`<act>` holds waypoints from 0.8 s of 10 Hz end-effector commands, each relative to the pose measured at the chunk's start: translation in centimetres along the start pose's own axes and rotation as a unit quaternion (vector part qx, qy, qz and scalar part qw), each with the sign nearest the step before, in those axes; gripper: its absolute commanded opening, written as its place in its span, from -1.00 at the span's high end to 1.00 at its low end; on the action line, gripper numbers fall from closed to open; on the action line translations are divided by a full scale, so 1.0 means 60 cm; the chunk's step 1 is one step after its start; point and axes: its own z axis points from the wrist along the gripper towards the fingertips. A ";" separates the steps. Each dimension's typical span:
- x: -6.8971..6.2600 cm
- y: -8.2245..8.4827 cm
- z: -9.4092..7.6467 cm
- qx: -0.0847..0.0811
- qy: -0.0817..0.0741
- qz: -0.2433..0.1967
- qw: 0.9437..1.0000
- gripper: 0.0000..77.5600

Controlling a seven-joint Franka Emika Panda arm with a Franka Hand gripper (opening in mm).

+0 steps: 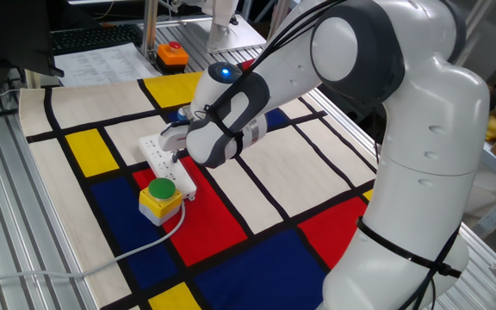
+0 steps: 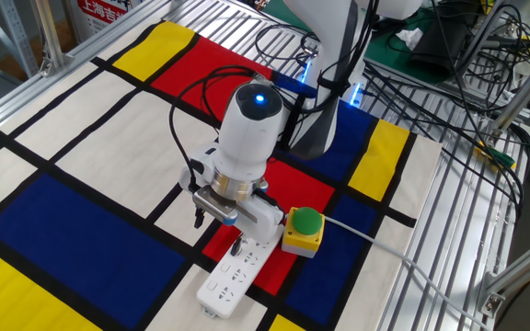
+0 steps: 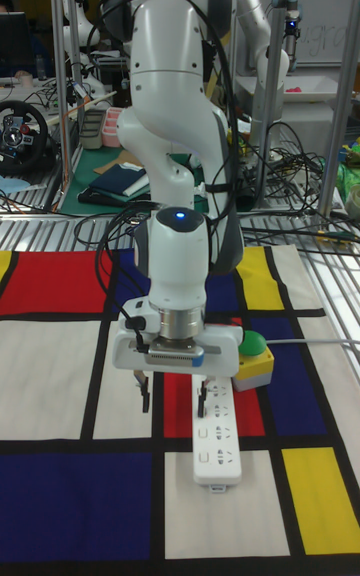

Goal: Turn off the power strip by pressing the button

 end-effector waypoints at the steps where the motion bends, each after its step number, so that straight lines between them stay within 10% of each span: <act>1: 0.012 -0.001 0.009 0.000 0.005 0.001 1.000 -1.00; 8: -0.007 0.022 -0.059 0.003 0.012 0.023 1.000 -1.00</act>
